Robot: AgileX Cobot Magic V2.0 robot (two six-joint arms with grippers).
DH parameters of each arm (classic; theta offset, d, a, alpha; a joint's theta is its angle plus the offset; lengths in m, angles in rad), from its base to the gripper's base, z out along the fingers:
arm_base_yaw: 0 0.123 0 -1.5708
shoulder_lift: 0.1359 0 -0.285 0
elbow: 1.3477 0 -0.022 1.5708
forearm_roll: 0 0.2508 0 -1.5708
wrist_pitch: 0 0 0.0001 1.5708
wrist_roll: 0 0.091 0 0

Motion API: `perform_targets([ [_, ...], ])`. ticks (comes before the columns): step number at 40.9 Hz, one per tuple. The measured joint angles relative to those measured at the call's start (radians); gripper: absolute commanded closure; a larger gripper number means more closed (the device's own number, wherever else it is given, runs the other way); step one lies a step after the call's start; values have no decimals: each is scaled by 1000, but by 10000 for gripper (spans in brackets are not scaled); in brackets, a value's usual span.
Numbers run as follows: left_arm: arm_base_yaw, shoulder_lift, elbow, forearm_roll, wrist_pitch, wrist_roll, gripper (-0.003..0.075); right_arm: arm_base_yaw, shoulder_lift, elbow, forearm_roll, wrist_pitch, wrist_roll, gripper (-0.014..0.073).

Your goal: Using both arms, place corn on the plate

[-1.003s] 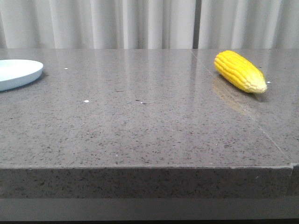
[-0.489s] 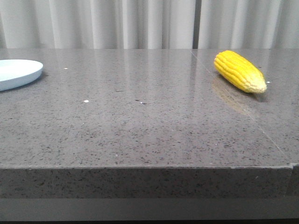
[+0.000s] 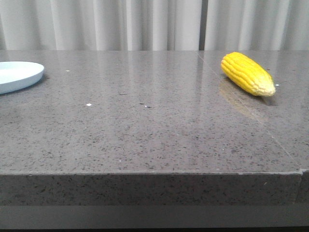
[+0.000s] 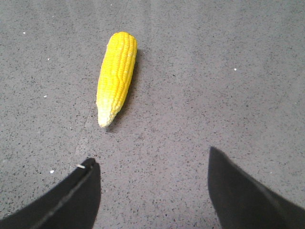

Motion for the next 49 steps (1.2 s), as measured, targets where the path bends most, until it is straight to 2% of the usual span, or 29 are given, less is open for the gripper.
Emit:
perform_targets([
  [6,98,121,-65,-178,-2,108,155,0,0,0,0,0,0,84],
  [11,144,219,-110,-263,-28,161,155,0,0,0,0,0,0,84],
  [28,154,423,-203,-290,-146,176,155,0,0,0,0,0,0,84],
  [49,154,570,-335,-295,-150,180,155,0,0,0,0,0,0,84],
])
